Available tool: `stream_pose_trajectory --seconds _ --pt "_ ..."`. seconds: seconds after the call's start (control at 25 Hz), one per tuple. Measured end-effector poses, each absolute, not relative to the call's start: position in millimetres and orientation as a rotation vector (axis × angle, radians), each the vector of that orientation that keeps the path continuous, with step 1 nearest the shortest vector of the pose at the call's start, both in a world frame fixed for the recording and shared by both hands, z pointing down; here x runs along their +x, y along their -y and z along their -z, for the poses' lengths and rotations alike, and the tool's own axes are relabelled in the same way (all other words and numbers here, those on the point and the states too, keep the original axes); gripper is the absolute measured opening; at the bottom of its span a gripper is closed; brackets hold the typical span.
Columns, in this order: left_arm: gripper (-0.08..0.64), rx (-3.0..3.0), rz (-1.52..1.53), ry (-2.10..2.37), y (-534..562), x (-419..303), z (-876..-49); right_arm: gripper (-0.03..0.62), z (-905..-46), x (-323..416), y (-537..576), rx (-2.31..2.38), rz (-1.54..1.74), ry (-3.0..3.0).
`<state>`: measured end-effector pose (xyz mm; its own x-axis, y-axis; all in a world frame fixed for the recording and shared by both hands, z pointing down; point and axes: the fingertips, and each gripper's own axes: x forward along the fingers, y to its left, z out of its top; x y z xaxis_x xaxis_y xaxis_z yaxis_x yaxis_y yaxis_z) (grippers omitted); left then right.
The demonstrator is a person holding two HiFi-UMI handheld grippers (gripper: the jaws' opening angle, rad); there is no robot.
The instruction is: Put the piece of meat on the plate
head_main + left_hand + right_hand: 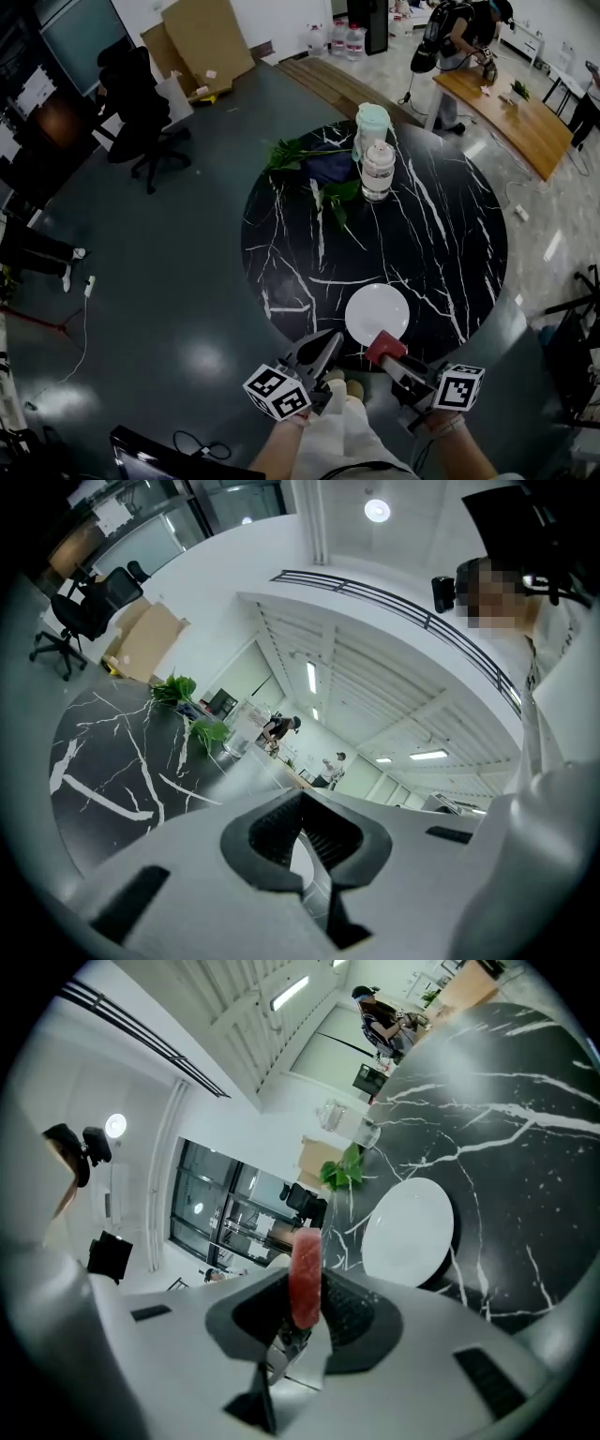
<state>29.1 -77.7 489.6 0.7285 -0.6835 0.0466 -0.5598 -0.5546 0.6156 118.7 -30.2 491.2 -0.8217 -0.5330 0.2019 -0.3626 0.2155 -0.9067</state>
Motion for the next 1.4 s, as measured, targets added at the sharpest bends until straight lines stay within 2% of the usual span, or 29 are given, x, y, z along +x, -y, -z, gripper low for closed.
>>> stream_pose_trajectory --seconds 0.48,1.16,1.4 --pt "0.008 2.299 0.304 0.987 123.7 28.6 -514.2 0.092 -541.4 119.7 86.6 -0.934 1.783 -2.22" --pt "0.008 2.264 0.37 0.971 121.2 15.7 -516.9 0.094 -578.0 113.0 105.5 -1.101 1.949 -2.181" --pt "0.008 2.26 0.377 0.962 118.6 16.9 -517.0 0.121 -576.8 111.2 103.0 -1.144 1.939 -2.305"
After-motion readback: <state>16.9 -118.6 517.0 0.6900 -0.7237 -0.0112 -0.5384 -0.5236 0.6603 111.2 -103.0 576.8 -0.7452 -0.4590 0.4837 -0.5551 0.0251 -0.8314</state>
